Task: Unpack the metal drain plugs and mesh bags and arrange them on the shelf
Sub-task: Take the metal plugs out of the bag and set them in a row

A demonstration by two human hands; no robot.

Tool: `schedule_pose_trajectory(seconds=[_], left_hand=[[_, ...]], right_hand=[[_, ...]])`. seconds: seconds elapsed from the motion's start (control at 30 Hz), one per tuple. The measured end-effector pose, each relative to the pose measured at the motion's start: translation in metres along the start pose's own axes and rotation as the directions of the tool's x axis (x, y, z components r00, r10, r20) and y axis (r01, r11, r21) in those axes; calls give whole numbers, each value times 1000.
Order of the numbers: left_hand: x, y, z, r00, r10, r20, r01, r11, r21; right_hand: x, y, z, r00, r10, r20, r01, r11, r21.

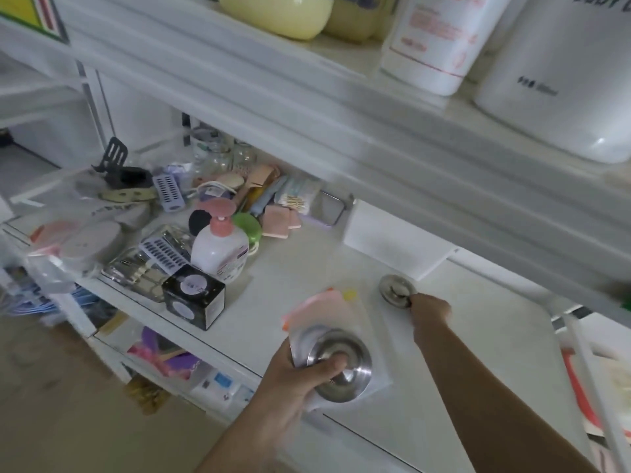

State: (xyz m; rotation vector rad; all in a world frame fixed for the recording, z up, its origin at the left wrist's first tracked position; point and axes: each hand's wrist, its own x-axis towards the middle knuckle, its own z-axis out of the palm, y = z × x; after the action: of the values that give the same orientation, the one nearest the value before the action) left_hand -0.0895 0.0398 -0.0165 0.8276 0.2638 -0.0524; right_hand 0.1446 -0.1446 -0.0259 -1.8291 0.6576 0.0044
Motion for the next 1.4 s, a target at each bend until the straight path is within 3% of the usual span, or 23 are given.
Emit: schedule_pose_trajectory(seconds=[0.17, 0.33, 0.43, 0.5, 0.57, 0.63, 0.67, 0.8, 0.93, 1.1, 1.2, 1.4], left_hand=[[0, 5, 2, 1000, 4, 1, -4, 1000, -3], [2, 8, 7, 1000, 32, -1, -32, 999, 24], [5, 10, 8, 998, 52, -32, -51, 998, 26], [8, 12, 8, 996, 76, -47, -75, 997, 17], [12, 13, 9, 992, 111, -56, -110, 994, 21], [17, 13, 10, 988, 144, -53, -142, 989, 49], [19, 11, 12, 988, 148, -53, -145, 988, 61], [24, 6, 20, 992, 104, -68, -100, 992, 71], [24, 6, 22, 995, -16, -102, 19, 999, 27], [22, -4, 15, 987, 61, -151, -32, 982, 184], [23, -5, 5, 950, 103, -295, -41, 977, 209], [17, 4, -10, 923, 172, -343, -7, 902, 431]], right_hand=[[-6, 7, 5, 991, -118, -61, 105, 977, -186], [0, 13, -2, 975, -217, -55, 168, 873, -458], [-47, -7, -7, 914, -405, -23, 383, 881, -276], [-105, -11, -22, 829, -552, 89, 559, 822, -107], [-153, -5, -39, 703, -631, 328, 672, 741, -14], [-170, 7, -45, 606, -585, 539, 716, 696, -48], [-169, 13, -45, 604, -545, 581, 707, 703, -74], [-157, 21, -47, 714, -493, 498, 584, 811, -35], [-156, 33, -54, 731, -489, 476, 564, 826, -17], [-153, 37, -54, 766, -491, 414, 528, 849, 30], [-129, 30, -61, 871, -416, 260, 415, 908, 61], [-78, 41, -65, 943, -279, 181, 307, 940, -149]])
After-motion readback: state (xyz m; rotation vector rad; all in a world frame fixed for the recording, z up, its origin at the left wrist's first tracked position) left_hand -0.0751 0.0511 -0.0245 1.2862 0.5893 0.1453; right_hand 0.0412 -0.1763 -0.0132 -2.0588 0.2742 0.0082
